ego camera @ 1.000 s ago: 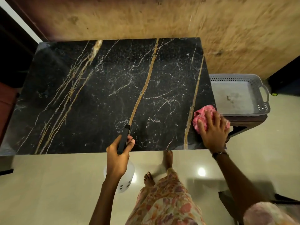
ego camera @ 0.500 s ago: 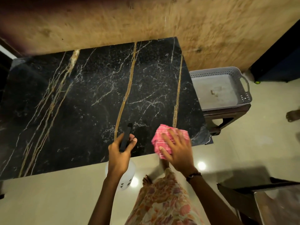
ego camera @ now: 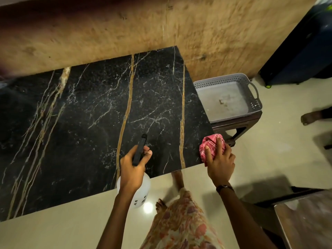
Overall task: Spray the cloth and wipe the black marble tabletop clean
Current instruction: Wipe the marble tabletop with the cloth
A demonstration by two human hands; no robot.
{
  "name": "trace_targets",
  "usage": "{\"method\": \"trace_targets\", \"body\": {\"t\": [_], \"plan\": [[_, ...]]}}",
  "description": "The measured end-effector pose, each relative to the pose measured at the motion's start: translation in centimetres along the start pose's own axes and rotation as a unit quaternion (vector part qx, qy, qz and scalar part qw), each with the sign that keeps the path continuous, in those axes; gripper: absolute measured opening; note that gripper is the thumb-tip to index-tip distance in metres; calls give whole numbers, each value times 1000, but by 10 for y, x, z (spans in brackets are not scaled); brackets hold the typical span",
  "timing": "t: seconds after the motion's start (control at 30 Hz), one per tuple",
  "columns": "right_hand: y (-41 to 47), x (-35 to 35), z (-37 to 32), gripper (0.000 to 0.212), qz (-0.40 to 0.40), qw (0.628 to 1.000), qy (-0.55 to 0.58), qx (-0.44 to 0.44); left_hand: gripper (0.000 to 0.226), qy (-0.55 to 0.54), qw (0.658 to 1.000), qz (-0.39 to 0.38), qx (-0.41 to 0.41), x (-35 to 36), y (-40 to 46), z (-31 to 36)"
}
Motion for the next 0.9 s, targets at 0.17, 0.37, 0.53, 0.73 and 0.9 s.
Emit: {"method": "trace_targets", "body": {"t": [0.17, 0.37, 0.53, 0.73, 0.9], "plan": [[32, -3, -22, 69, 4, 999, -38, 4, 7, 3, 1000, -12, 12, 11, 16, 13], [93, 5, -74, 67, -8, 997, -66, -33, 11, 21, 1000, 2, 23, 33, 57, 37], [153, 11, -118, 66, 5, 994, -83, -66, 8, 17, 999, 7, 26, 54, 120, 48], [240, 19, -185, 67, 36, 981, -90, -170, 6, 0, 999, 23, 34, 80, 211, 69], [317, 29, -241, 65, 37, 974, -70, -210, 5, -10, 998, 27, 56, 95, 281, 83]]}}
Point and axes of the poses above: each hand's wrist, its own y-axis towards the middle knuckle, its own x-axis out of the palm, z = x × y, the point moved 3 cm from there along y, towards the middle knuckle, and after that the axes turned 6 degrees about -y, right-handed, at the moved point
